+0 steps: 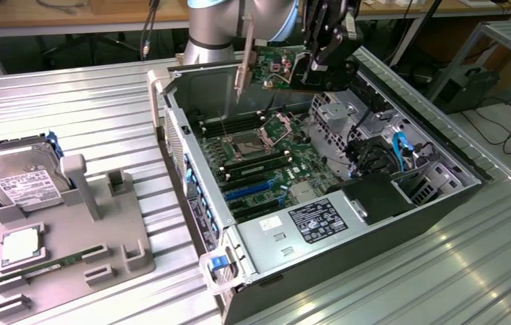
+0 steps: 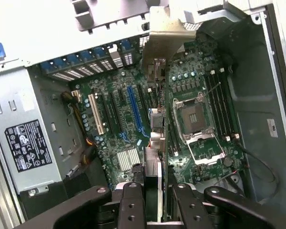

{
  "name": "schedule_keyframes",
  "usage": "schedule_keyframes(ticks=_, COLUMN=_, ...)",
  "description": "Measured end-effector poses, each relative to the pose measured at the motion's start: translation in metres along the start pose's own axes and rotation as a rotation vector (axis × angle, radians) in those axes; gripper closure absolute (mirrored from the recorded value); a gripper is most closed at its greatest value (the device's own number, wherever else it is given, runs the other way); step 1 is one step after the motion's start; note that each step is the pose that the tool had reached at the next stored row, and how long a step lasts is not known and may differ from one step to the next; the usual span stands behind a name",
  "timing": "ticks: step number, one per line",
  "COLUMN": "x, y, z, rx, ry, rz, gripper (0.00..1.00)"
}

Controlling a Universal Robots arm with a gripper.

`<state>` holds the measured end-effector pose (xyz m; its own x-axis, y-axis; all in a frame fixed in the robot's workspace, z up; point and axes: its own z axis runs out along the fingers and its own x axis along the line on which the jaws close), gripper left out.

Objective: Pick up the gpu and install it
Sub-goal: 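Insert the gpu into the slot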

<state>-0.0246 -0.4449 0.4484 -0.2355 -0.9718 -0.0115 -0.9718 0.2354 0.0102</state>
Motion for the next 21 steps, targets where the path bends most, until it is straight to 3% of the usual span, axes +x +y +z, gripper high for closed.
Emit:
schedule_keyframes(ticks=8, x=0.000, y=-0.0001, z=0.0014, rx=0.0000, ry=0.0011, rz=-0.130, gripper=0.73)
schedule_keyframes(ticks=15, x=0.000, y=-0.0002, z=0.0068, rx=0.0148, ry=0.0007, rz=-0.136, gripper=0.73)
schedule_keyframes(ticks=21, x=0.000, y=-0.0003, z=0.0170, rx=0.0153, ry=0.0017, rz=-0.161, gripper=0.73)
